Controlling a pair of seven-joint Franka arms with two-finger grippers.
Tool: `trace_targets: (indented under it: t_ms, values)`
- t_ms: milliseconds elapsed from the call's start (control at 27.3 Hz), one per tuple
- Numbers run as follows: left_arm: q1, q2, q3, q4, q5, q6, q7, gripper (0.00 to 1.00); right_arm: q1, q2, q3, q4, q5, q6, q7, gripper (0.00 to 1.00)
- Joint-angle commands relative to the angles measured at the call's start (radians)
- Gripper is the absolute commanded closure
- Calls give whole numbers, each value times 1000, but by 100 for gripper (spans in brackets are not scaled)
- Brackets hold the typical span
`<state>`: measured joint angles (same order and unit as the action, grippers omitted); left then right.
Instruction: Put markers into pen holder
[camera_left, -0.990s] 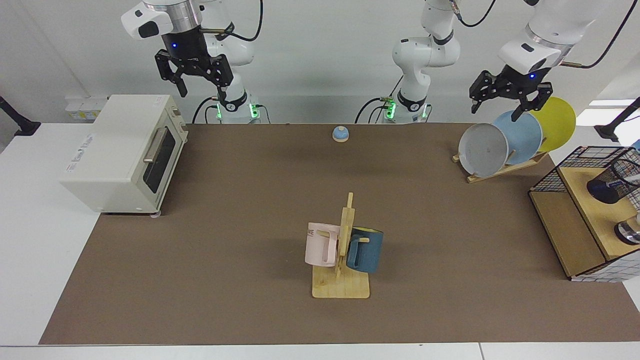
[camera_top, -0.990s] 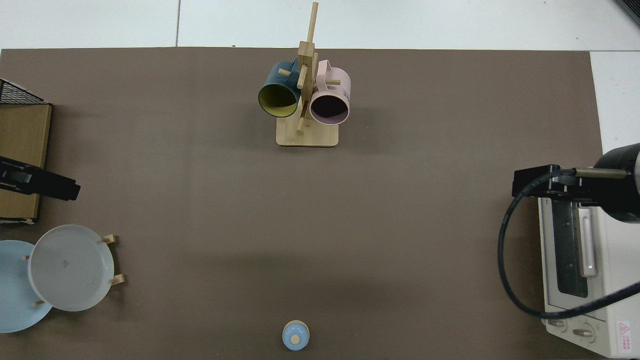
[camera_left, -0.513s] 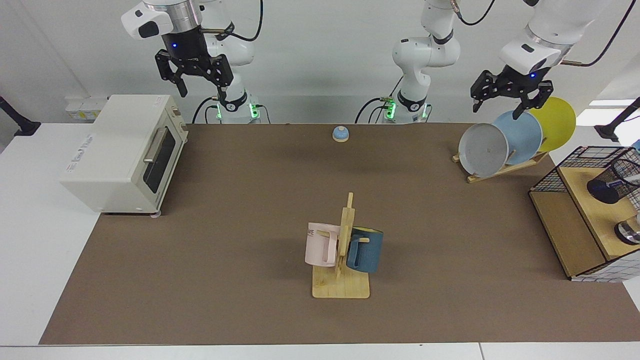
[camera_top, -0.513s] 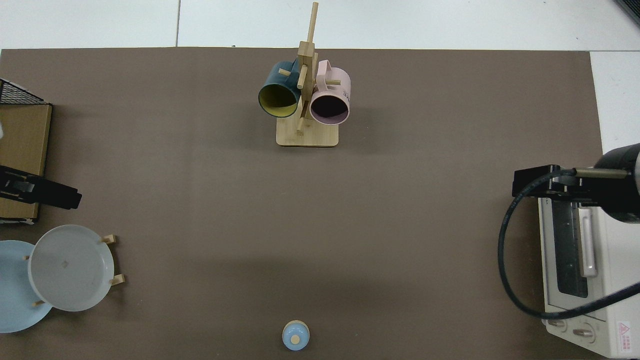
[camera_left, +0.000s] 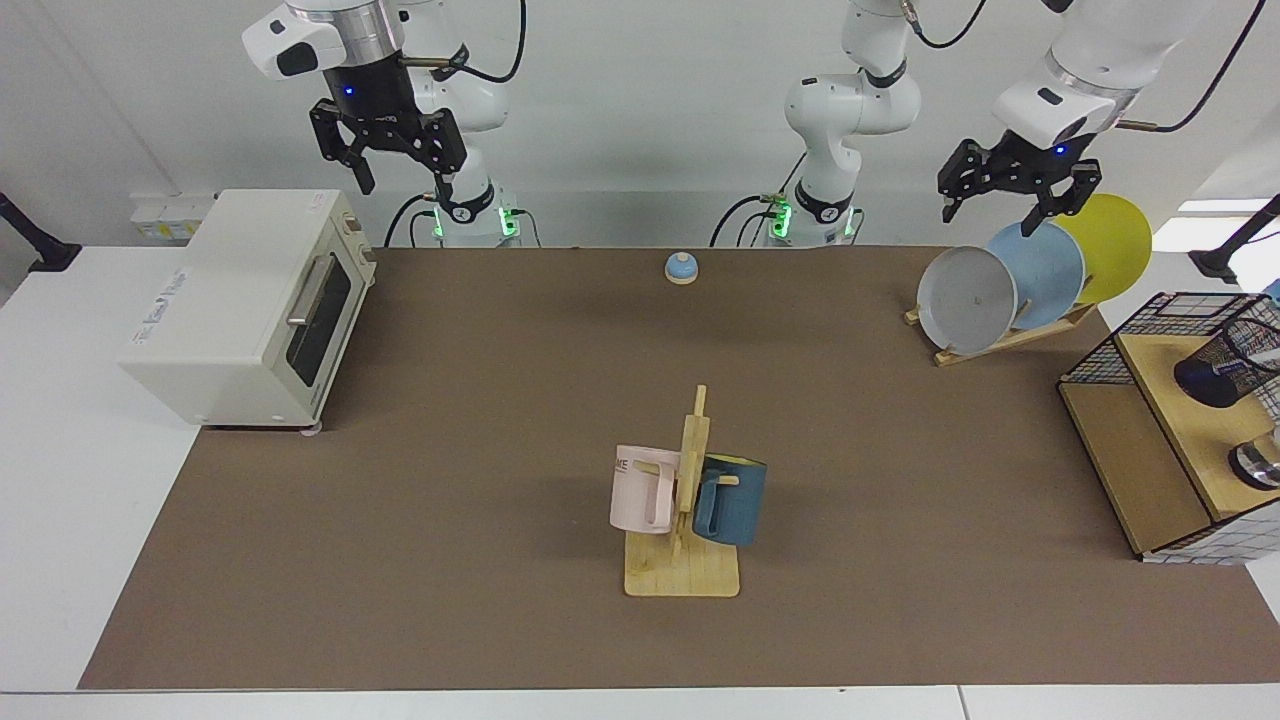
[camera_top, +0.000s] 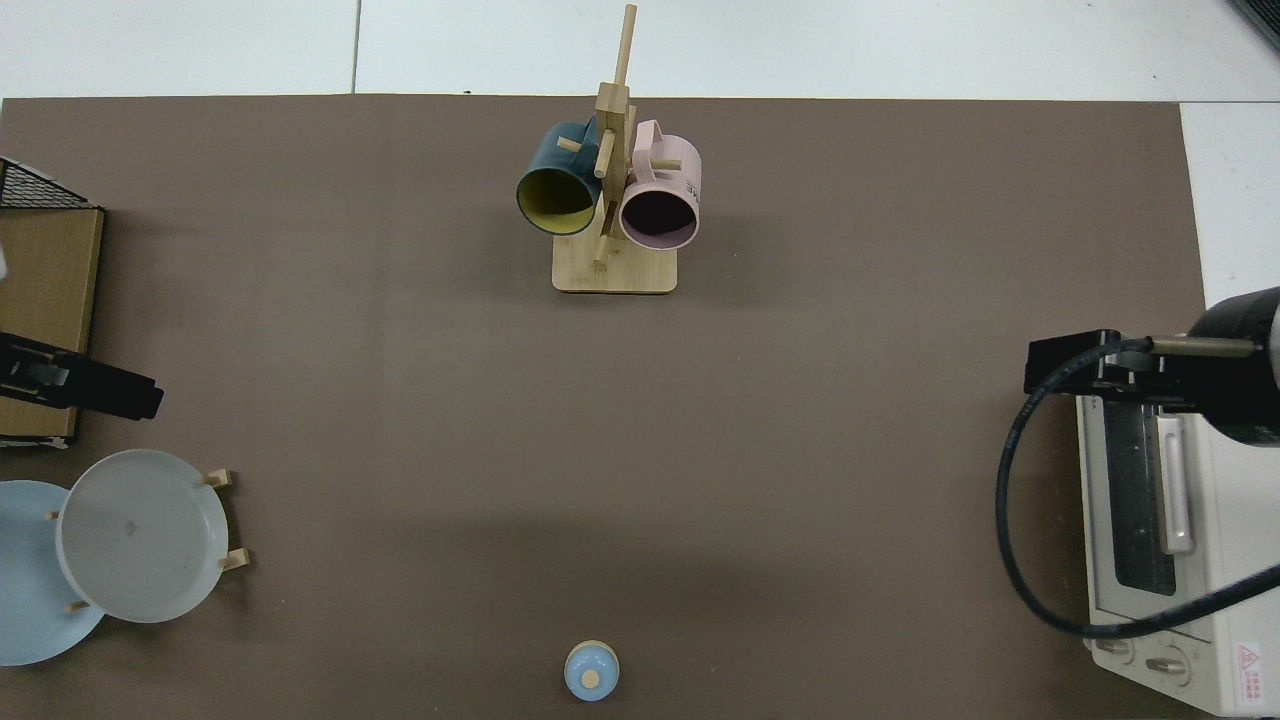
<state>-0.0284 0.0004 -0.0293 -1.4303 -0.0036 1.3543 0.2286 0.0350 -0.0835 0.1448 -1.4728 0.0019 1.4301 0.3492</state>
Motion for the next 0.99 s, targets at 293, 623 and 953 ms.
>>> trace_targets:
  t_ms: [293, 623, 953]
  values:
    - [7, -28, -6, -33, 16, 12, 2, 0, -18, -18, 9, -21, 20, 3, 13, 0]
    - [7, -28, -6, -33, 16, 12, 2, 0, -18, -18, 9, -21, 20, 4, 13, 0]
    - [8, -28, -6, -33, 16, 12, 2, 0, -18, -33, 7, -24, 18, -14, 8, 0]
